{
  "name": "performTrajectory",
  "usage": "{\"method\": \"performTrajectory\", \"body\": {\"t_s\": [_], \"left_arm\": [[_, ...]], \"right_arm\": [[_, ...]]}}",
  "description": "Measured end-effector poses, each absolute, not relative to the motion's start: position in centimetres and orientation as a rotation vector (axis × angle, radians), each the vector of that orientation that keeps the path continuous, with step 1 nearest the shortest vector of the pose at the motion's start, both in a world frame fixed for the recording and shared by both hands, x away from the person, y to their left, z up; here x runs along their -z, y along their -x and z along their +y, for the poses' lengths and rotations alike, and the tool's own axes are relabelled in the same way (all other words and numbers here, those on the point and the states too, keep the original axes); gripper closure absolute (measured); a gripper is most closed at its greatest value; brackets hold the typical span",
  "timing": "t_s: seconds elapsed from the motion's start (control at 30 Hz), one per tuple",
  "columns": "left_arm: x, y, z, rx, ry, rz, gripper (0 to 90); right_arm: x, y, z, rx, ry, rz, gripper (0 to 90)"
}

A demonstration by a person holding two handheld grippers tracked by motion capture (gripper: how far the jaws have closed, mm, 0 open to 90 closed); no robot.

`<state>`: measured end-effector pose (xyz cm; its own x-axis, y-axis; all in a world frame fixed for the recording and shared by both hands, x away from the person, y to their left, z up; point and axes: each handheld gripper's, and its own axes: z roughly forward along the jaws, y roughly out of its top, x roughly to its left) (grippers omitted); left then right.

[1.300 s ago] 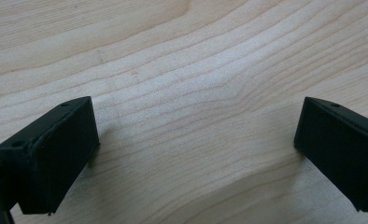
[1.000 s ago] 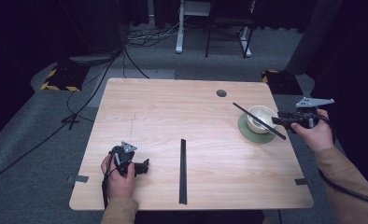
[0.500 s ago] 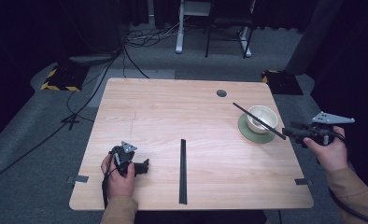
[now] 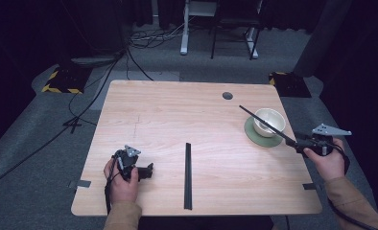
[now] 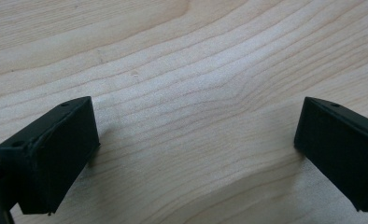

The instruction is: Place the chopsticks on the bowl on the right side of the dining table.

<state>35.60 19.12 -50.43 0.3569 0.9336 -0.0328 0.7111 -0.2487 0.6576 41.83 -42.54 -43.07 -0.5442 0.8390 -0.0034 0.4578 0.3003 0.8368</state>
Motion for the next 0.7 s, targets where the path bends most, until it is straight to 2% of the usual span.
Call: {"method": "performTrajectory", "body": {"t_s": [0.3, 0.7], "left_arm": [[50.4, -35.6, 19.1, -0.497, -2.041, 1.424, 0.1], [50.4, -35.6, 19.1, -0.498, -2.041, 1.424, 0.1]], "right_arm": [[44.8, -42.9, -43.3, -1.134, -1.204, 2.093, 44.7], [45.0, -44.3, -45.2, -1.054, -1.237, 2.054, 45.0]]}}
